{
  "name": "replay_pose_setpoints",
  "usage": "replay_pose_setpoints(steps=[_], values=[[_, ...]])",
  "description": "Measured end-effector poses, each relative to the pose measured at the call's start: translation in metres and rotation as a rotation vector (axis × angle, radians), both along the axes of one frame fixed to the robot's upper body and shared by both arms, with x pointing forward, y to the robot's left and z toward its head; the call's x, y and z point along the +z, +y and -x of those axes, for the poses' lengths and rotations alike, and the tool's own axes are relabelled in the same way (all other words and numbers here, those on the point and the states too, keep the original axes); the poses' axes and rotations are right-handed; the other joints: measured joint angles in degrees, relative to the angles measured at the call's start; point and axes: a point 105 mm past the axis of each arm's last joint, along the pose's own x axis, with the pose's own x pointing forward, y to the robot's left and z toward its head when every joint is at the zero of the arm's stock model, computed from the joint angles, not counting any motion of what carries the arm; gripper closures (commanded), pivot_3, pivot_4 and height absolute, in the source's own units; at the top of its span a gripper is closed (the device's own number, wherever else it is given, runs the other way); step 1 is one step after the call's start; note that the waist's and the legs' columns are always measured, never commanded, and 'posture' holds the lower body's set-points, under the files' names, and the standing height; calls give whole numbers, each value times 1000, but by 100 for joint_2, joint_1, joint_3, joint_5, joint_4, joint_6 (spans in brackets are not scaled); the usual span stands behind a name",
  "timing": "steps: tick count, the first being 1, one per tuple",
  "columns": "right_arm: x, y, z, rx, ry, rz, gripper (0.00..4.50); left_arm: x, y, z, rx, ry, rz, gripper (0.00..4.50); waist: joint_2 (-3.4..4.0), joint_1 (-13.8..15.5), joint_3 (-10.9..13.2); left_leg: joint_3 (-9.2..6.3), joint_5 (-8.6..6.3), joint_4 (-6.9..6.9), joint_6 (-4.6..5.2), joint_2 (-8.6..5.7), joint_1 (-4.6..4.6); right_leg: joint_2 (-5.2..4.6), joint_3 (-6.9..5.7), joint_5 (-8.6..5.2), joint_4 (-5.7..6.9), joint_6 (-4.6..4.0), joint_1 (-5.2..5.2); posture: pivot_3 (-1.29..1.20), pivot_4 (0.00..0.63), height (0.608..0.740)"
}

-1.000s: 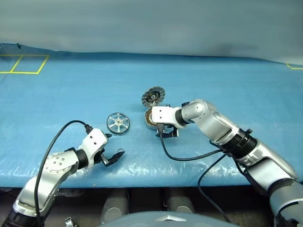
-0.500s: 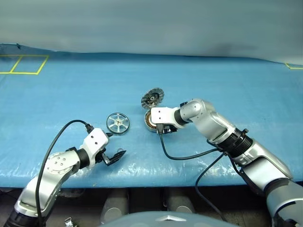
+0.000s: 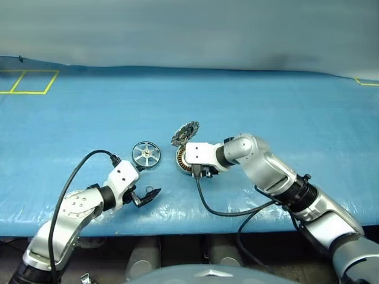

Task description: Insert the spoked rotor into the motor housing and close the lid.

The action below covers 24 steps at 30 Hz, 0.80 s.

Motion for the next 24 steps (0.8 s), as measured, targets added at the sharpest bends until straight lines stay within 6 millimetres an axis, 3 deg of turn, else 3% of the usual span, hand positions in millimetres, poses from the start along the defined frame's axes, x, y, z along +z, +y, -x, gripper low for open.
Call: replay_pose_setpoints(steps=[6, 16, 24], values=[[-6, 9, 24, -59, 47, -54, 2680, -2, -1, 1, -3, 0, -2, 0, -2, 4, -12, 0, 0, 9, 0, 0, 6, 0, -1, -1, 0, 0, 9, 0, 150, 740], [-7, 12, 29, -116, 63, -83, 2680, -2, 0, -1, -1, -7, -12, 0, -8, -1, -26, 0, 0, 7, 0, 1, 9, 0, -1, -1, 0, 0, 11, 0, 150, 740], [-10, 17, 32, -94, 85, -81, 96, -2, -2, -1, 2, -6, -2, 0, -8, 2, -25, 0, 0, 8, 0, 0, 6, -1, -1, -1, 0, 0, 10, 0, 150, 740]])
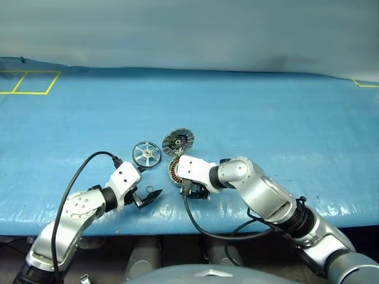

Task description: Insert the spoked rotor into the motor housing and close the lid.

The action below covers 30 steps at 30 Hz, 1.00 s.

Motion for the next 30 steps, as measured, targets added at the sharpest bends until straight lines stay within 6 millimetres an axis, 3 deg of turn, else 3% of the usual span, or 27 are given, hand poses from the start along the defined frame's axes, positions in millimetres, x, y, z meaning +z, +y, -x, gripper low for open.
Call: replay_pose_setpoints(steps=[12, 18, 23, 30], values=[[10, -9, -5, 9, -5, 32, 17, -1, -1, -1, -4, 4, 3, 0, 6, 5, 5, 0, 0, 0, 0, -2, -9, -1, 0, 1, -1, 1, -8, 0, 150, 740], [29, -13, -11, 14, -72, 24, 17, -1, -2, -2, -10, 3, 4, 0, 5, 0, 5, 0, 0, -2, 0, -1, -10, -1, -1, 0, -1, 1, -10, 0, 150, 740], [46, -11, -11, -45, -102, -154, 17, -1, -2, -1, -12, 5, 6, 0, 3, 16, 4, -2, 0, -4, 1, -1, -15, -1, -2, 1, -4, 2, -11, 0, 150, 740], [51, -30, -1, -208, -154, -434, 17, -5, 5, 4, 21, 33, 14, 0, 7, 47, 7, 0, 0, -2, 1, 2, -12, 1, 0, 0, 0, 2, -10, 0, 150, 740]])
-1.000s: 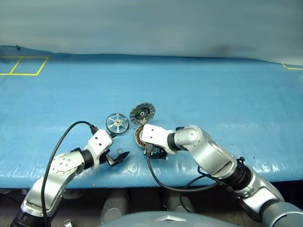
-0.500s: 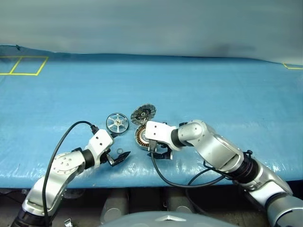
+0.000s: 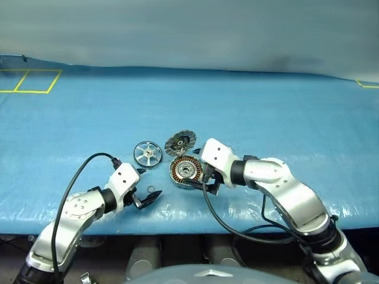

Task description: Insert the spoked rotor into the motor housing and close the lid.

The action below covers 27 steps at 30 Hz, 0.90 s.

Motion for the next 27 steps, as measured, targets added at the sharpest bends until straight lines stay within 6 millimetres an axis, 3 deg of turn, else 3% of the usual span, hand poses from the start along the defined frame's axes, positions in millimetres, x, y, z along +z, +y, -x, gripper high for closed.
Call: replay_pose_setpoints(steps=[9, 16, 27], values=[[-16, 6, 15, -101, 62, -152, 17, 0, 13, -3, 68, -36, -38, 0, 3, -2, 2, 1, 0, 3, 0, 2, 1, -1, 1, -1, 0, -2, -2, 0, 150, 740], [-12, 14, 7, -154, 40, -223, 17, 3, 23, -12, 115, -96, -51, 0, 2, 9, 1, 1, 0, 3, 0, -1, 1, -3, 1, 0, -4, -2, 2, 0, 150, 740], [-12, 14, 6, -158, 28, -223, 17, -6, 9, -1, 26, -62, 5, 0, 2, 8, 1, 1, 0, 1, 0, 0, 1, -2, 1, -2, -3, -3, 1, 0, 150, 740]])
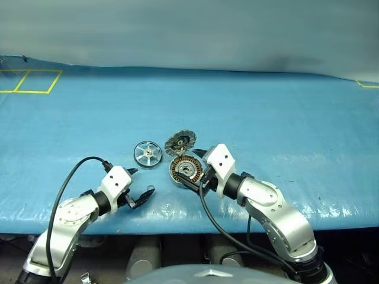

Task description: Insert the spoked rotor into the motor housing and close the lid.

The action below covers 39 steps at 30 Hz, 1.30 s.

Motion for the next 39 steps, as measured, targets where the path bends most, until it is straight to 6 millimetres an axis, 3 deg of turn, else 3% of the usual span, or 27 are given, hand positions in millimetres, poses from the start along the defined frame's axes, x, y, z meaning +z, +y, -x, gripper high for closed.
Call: replay_pose_setpoints(steps=[16, 19, 20, 22, 30, 39], values=[[-5, -3, -2, -11, 14, 21, 17, -17, -12, -6, -61, 30, -62, 0, 1, -1, 0, 0, 0, 0, 0, 0, 1, 1, 0, 0, 2, 0, 1, 0, 150, 740], [-5, -3, -3, -17, 13, 22, 0, -17, -13, -6, -68, 26, -71, 385, 2, -1, -1, 1, 0, 1, 0, -1, 2, 0, 0, 0, 1, 1, 3, 0, 150, 740], [-5, -4, -3, -17, 13, 23, 0, -18, -13, -6, -71, 27, -70, 825, 2, -1, -1, 0, 0, 2, 0, 0, 3, 1, 0, 0, 2, 1, 3, 0, 150, 740], [-5, -4, -3, -18, 13, 24, 0, -19, -13, -4, -69, 34, -69, 1126, 6, -4, -4, 0, 0, 1, 0, 1, 4, 1, 0, 0, 3, 0, 3, 0, 150, 740], [-6, -4, -3, -18, 14, 25, 0, -22, -11, -1, -57, 53, -57, 3744, 13, -4, -9, 0, 0, 1, 0, 0, 7, 1, 0, 0, 2, 0, 5, 0, 150, 740], [-6, -5, -3, -21, 11, 30, 0, -22, -5, 8, -60, 80, -59, 3848, 21, -51, -16, 0, 0, -5, 0, 2, 6, 1, 0, -1, 2, -2, 2, 0, 150, 740]])
